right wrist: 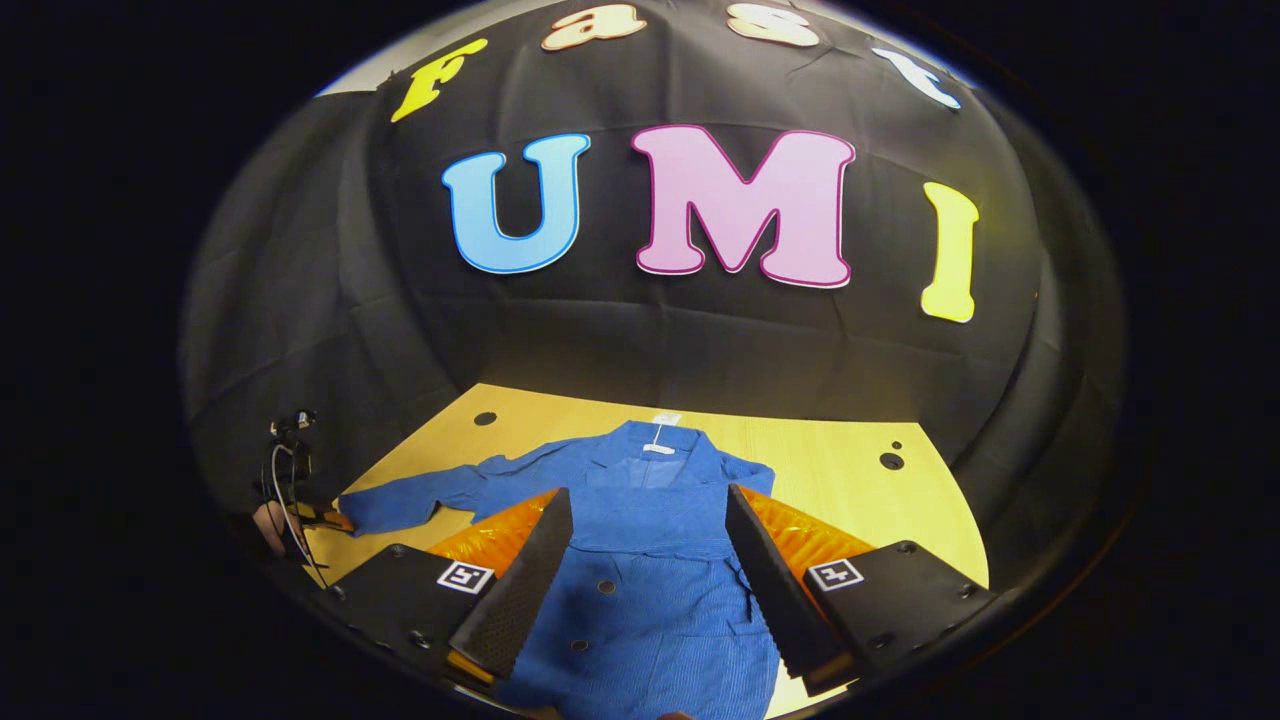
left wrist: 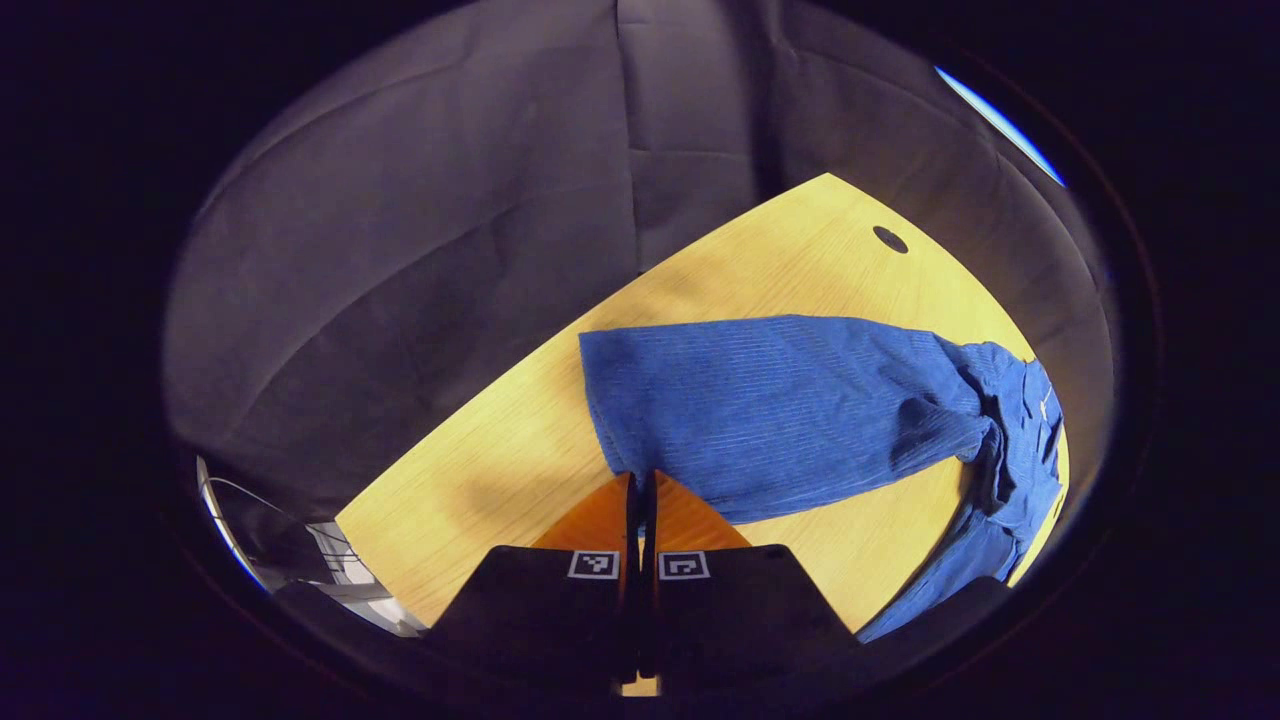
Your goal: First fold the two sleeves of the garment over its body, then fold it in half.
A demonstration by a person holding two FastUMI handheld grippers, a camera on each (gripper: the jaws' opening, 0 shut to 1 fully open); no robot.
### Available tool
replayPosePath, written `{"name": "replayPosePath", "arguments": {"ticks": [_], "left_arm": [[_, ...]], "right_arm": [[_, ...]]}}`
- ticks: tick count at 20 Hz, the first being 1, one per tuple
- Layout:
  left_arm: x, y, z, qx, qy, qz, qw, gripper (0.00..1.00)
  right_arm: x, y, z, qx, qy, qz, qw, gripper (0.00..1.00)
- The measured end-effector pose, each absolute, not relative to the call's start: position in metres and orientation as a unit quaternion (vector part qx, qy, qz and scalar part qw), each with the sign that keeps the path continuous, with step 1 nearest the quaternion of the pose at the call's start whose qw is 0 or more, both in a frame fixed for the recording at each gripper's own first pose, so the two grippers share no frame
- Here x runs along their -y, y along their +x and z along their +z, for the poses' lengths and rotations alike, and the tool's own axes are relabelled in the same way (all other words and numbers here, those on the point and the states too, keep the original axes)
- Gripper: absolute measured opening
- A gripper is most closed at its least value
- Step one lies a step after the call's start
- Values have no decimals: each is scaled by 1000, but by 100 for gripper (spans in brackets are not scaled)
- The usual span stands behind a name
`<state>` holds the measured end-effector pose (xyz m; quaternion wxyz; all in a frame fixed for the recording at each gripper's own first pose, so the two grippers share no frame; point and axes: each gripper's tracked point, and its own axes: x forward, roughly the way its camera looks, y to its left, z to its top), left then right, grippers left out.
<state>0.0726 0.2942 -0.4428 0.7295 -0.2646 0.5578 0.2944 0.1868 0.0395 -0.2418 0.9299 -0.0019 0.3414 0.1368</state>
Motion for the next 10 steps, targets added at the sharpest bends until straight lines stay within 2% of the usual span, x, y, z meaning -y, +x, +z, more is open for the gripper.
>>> {"name": "replayPosePath", "arguments": {"ticks": [4,10], "left_arm": [[-299,66,-438,-550,-265,303,731,0],[-296,106,-378,-515,-219,283,779,0]], "right_arm": [[-28,187,-239,-339,-7,132,931,98],[-7,189,-231,-332,-3,127,935,98]]}}
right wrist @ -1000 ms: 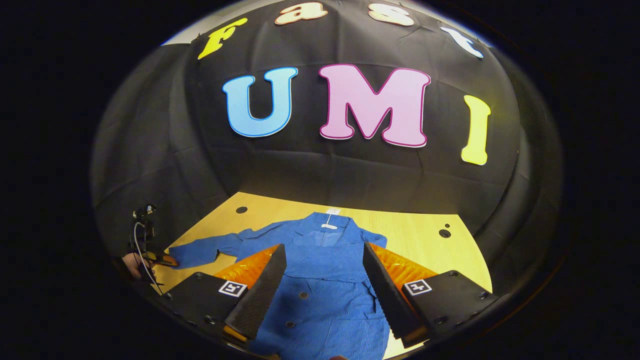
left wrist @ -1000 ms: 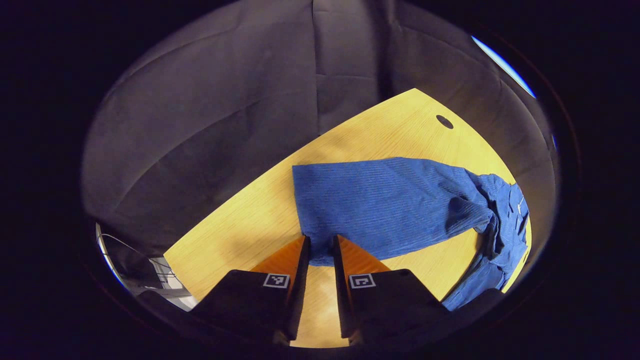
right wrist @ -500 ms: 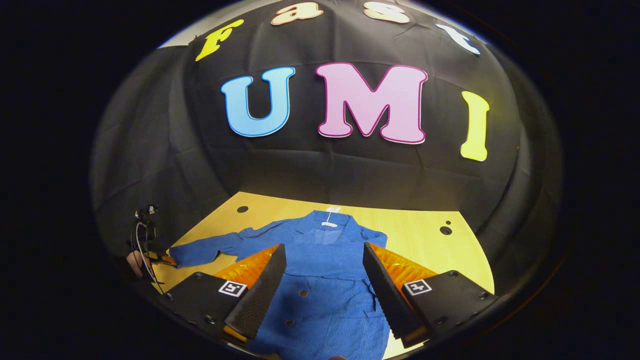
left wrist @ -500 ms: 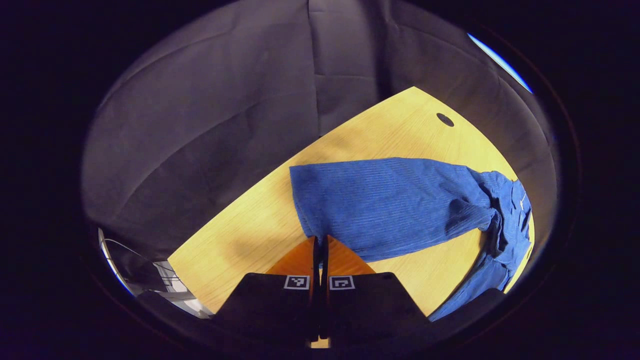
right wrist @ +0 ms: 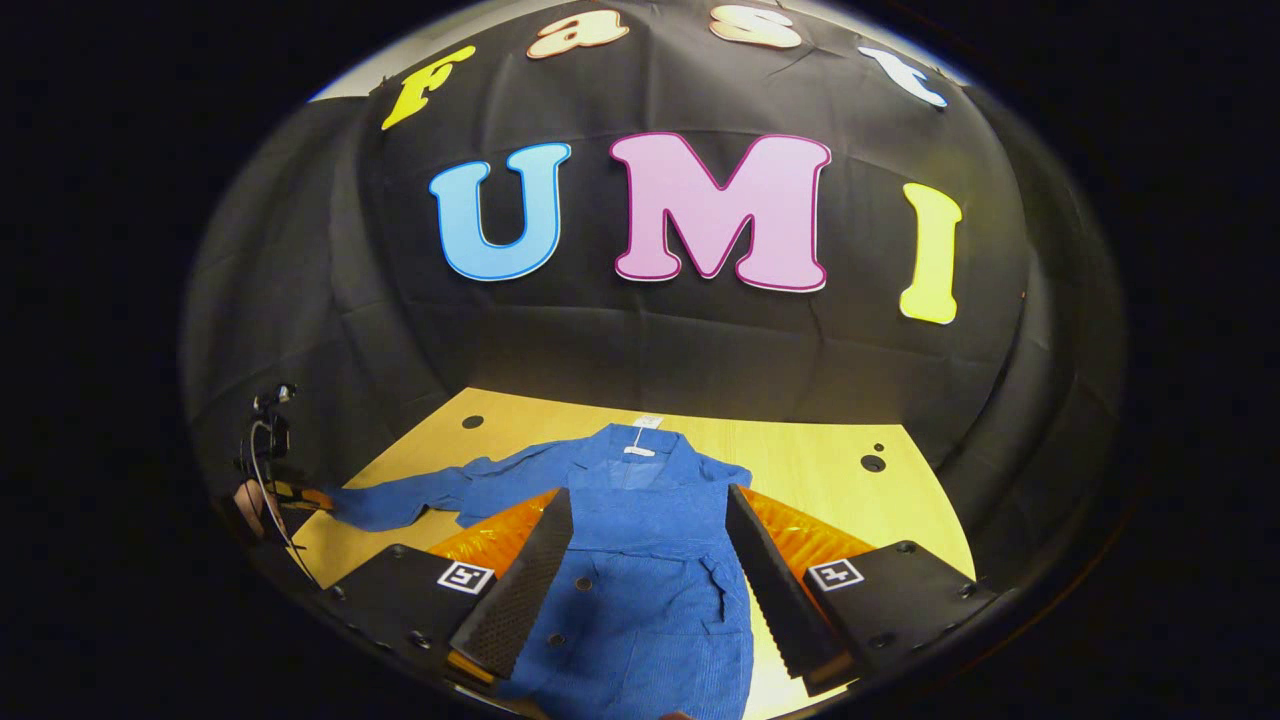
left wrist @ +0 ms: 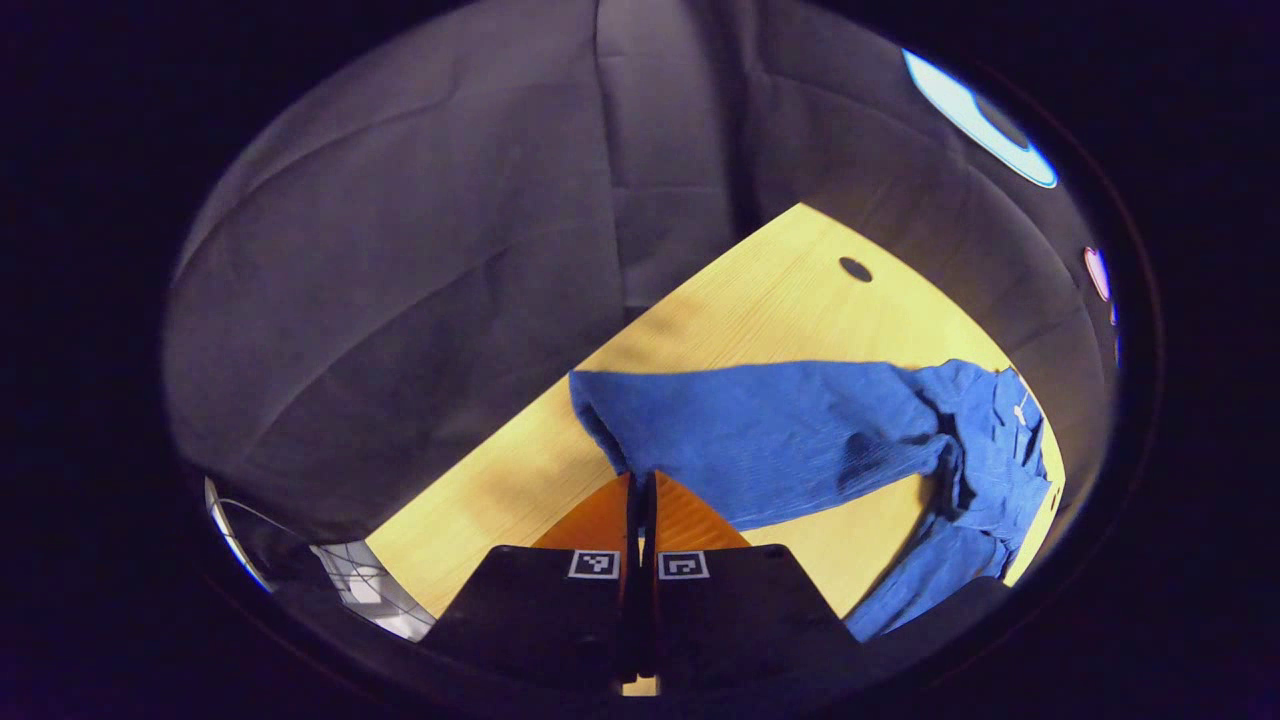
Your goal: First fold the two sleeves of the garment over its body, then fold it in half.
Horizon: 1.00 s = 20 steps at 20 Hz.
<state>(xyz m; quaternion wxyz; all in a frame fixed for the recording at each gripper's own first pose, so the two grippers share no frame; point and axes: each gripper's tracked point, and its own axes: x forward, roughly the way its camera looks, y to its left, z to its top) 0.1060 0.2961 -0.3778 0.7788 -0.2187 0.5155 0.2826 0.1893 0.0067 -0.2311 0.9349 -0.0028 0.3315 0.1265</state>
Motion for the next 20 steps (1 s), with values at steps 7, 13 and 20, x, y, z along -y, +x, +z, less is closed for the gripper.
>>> {"name": "replayPosePath", "arguments": {"ticks": [7,13,20], "left_arm": [[-192,211,-311,-474,-182,185,841,0],[-36,300,-283,-462,-142,55,874,0],[163,358,-307,-492,-95,-81,861,0]], "right_arm": [[48,190,-217,-320,23,100,942,98],[116,183,-217,-319,54,52,945,98],[160,165,-232,-340,75,33,937,95]]}}
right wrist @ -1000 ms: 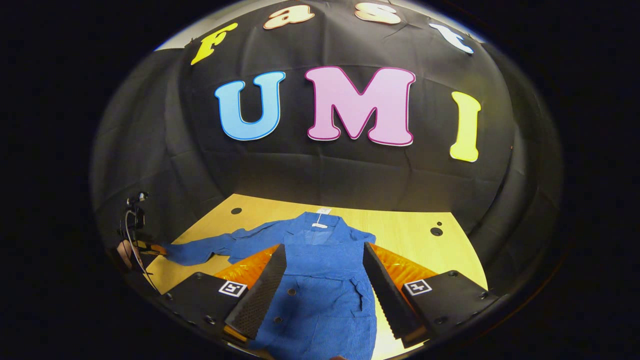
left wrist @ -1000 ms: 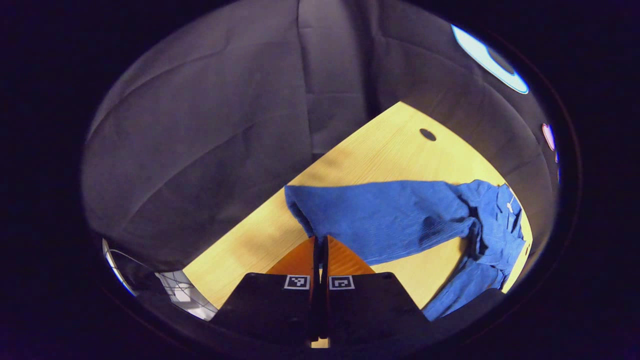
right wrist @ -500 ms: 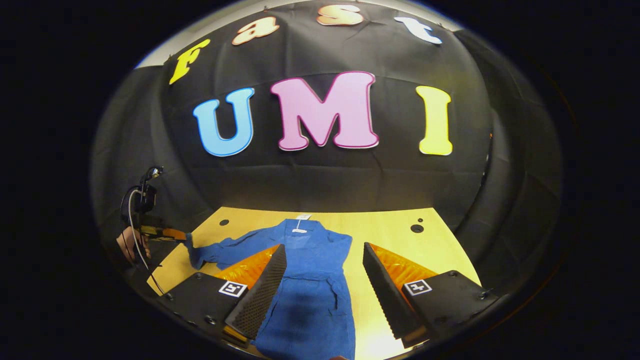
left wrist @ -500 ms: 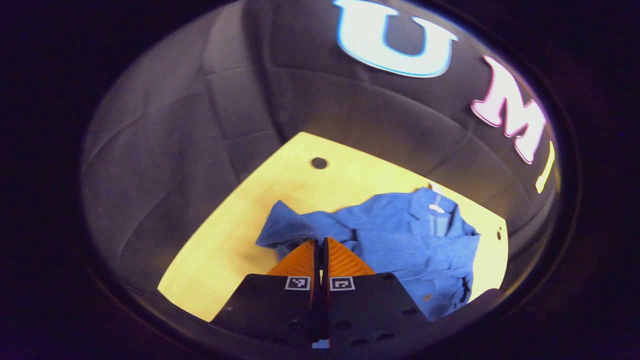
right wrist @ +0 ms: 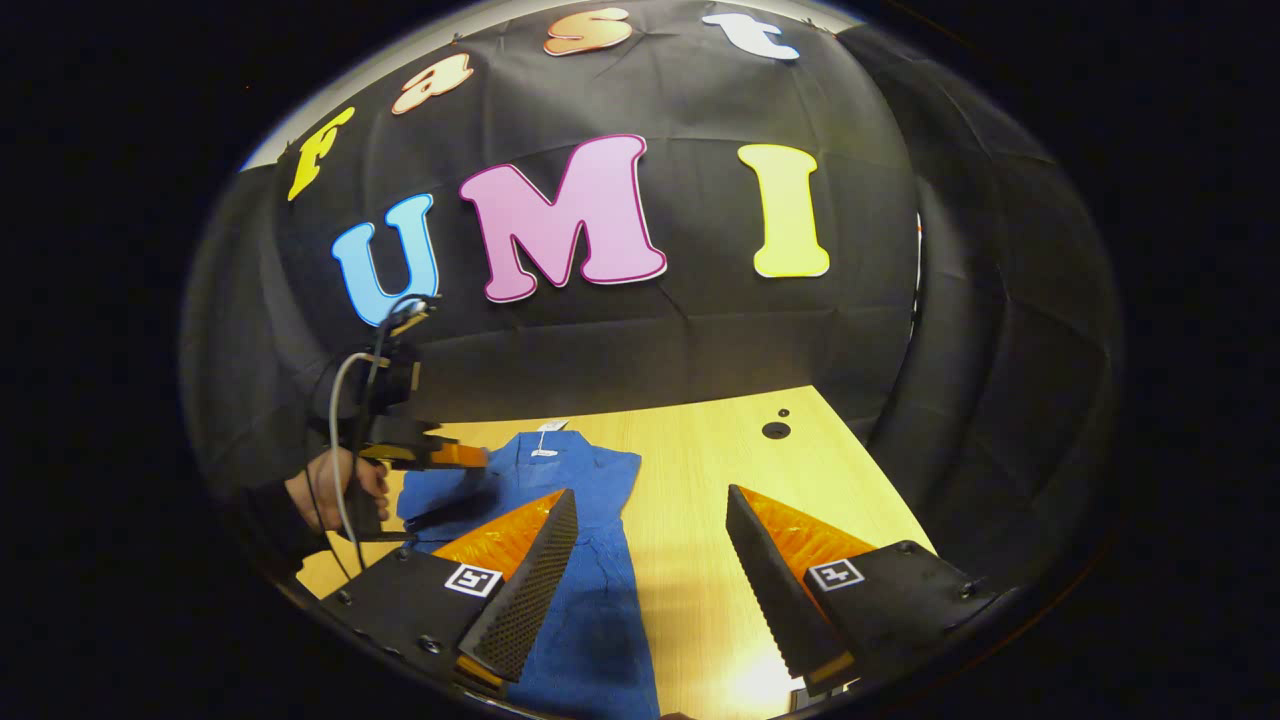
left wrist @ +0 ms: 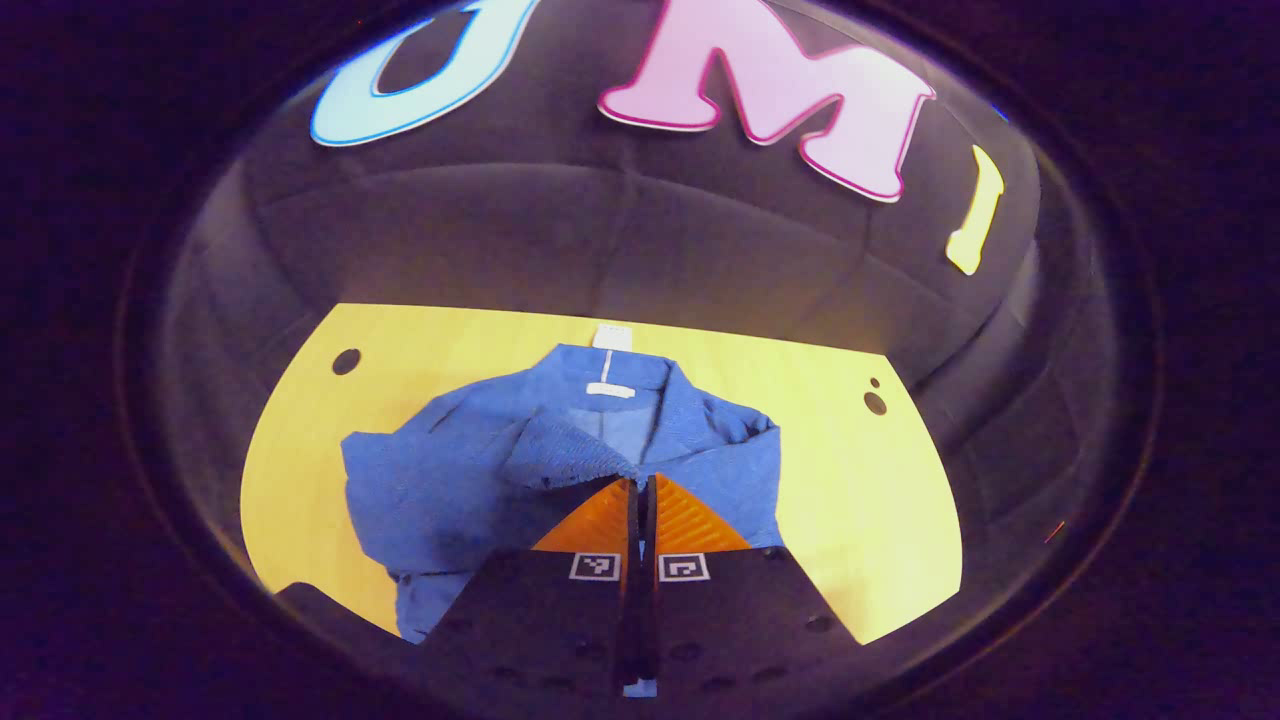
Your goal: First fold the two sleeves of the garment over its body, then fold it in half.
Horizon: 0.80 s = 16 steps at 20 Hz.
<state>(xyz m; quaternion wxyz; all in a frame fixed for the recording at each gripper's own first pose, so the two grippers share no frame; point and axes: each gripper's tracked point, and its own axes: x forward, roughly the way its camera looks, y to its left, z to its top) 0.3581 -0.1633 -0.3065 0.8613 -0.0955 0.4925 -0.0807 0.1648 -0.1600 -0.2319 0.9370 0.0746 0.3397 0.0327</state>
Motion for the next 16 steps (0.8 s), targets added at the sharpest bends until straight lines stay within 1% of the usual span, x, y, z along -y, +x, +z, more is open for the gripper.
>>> {"name": "replayPosePath", "arguments": {"ticks": [3,6,7,8,9,10,11,12,13,15,16], "left_arm": [[223,361,-329,-518,-101,-113,842,0],[246,362,-359,-538,-83,-106,832,0],[252,357,-371,-557,-74,-112,820,0],[263,349,-380,-575,-79,-132,804,0],[273,339,-383,-588,-97,-155,788,7],[280,338,-380,-583,-119,-163,787,16],[281,337,-379,-571,-135,-165,793,28],[272,335,-371,-553,-144,-161,804,32],[268,338,-363,-528,-156,-163,818,49],[254,326,-320,-471,-201,-193,837,82],[239,319,-296,-444,-222,-201,844,86]], "right_arm": [[169,161,-237,-343,85,30,935,95],[167,155,-241,-342,105,29,933,95],[165,153,-244,-345,107,31,932,95],[163,150,-244,-344,104,31,933,95],[162,150,-243,-339,90,33,936,95],[161,148,-243,-338,71,39,938,95],[158,145,-243,-339,55,44,938,95],[152,143,-244,-340,45,51,938,95],[145,142,-244,-340,42,56,938,95],[129,139,-237,-336,42,62,939,96],[122,136,-235,-337,40,64,938,95]]}}
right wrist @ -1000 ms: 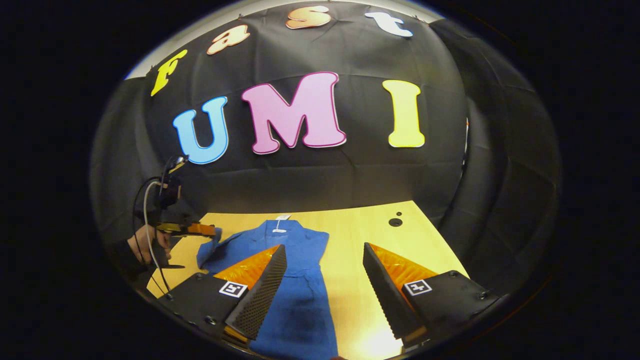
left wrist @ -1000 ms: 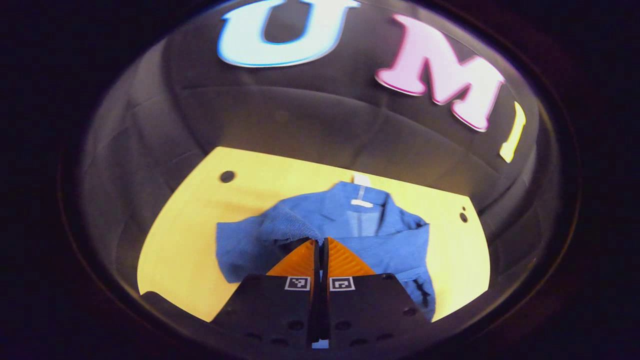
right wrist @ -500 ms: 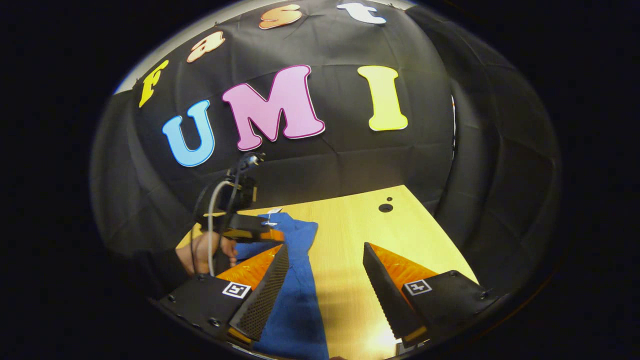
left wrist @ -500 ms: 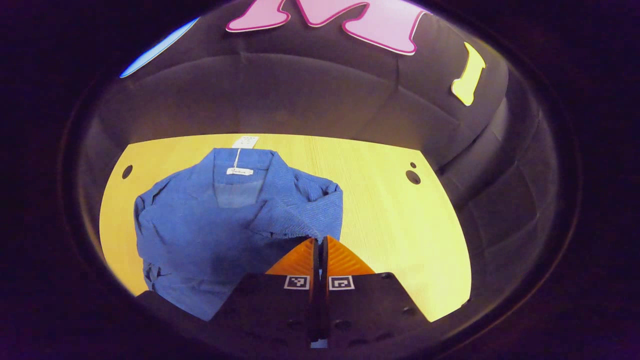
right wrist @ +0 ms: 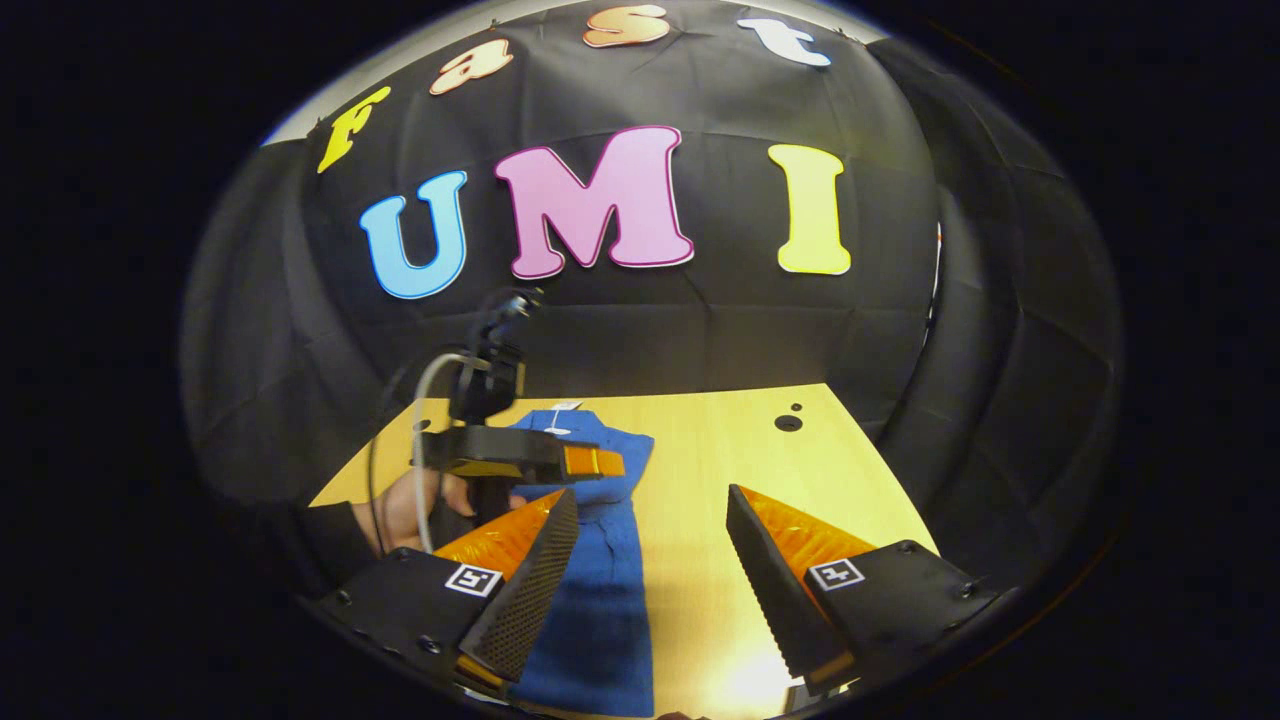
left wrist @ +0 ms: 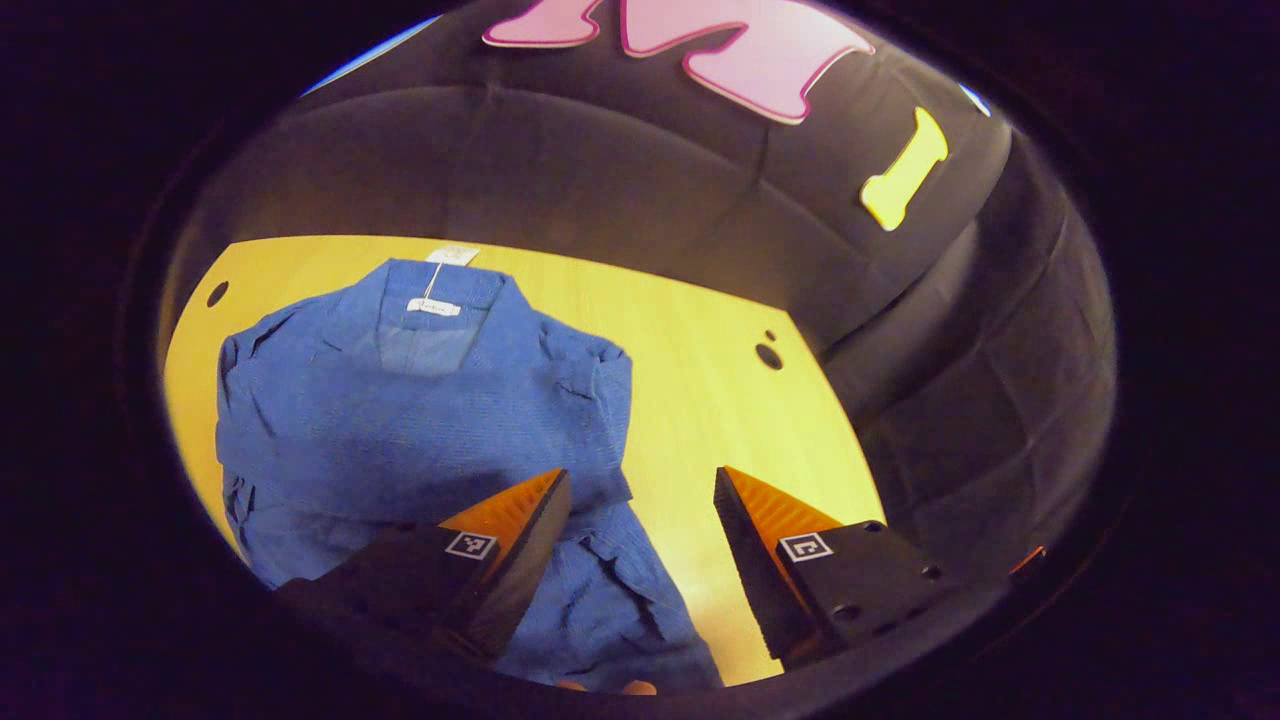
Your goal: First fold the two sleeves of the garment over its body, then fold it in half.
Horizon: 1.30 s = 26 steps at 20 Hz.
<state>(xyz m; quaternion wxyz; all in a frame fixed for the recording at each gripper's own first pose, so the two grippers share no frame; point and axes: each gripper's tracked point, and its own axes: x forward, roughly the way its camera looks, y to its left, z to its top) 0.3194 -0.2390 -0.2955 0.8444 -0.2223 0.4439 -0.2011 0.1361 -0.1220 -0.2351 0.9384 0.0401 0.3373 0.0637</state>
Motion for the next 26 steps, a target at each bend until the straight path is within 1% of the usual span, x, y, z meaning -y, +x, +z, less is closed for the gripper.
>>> {"name": "replayPosePath", "arguments": {"ticks": [2,4,5,7,8,9,10,11,13,14,15,16,17,18,19,20,21,22,23,25,26], "left_arm": [[199,302,-254,-387,-253,-202,864,86],[148,277,-211,-314,-256,-199,892,85],[120,262,-194,-285,-244,-191,907,85],[64,228,-170,-242,-223,-156,931,84],[36,208,-168,-237,-209,-143,938,80],[15,187,-172,-240,-202,-129,941,82],[0,171,-177,-243,-203,-122,941,82],[-15,151,-179,-244,-208,-115,940,80],[-40,108,-184,-238,-206,-114,942,80],[-49,90,-190,-236,-201,-114,944,81],[-55,63,-206,-262,-201,-110,938,80],[-60,37,-228,-293,-189,-110,931,80],[-65,8,-250,-332,-172,-111,921,78],[-71,-17,-274,-371,-150,-108,910,77],[-74,-40,-295,-403,-133,-105,899,78],[-77,-59,-311,-429,-121,-103,889,78],[-80,-72,-327,-449,-115,-99,880,79],[-76,-70,-346,-469,-114,-94,871,79],[-73,-71,-358,-488,-114,-87,861,79],[-71,-69,-373,-512,-116,-67,848,79],[-70,-68,-376,-526,-123,-58,840,79]], "right_arm": [[106,127,-229,-336,30,65,939,95],[91,115,-226,-339,25,61,939,95],[81,106,-230,-347,29,59,936,95],[61,78,-248,-394,25,62,917,95],[52,61,-256,-414,14,61,908,96],[45,48,-260,-423,13,58,904,96],[38,40,-257,-422,13,58,905,96],[33,31,-256,-422,23,51,905,96],[24,0,-270,-444,71,55,892,96],[31,-23,-284,-469,75,44,879,88],[46,-44,-301,-493,63,18,868,89],[65,-65,-316,-518,53,-10,854,99],[73,-81,-325,-533,56,-27,844,99],[75,-88,-332,-535,64,-37,841,96],[80,-97,-338,-543,64,-48,836,87],[82,-106,-347,-558,64,-50,826,86],[84,-114,-356,-573,59,-51,816,96],[87,-117,-367,-582,51,-50,810,96],[89,-119,-374,-590,42,-54,804,96],[89,-119,-386,-601,22,-43,798,96],[91,-119,-392,-607,5,-37,794,87]]}}
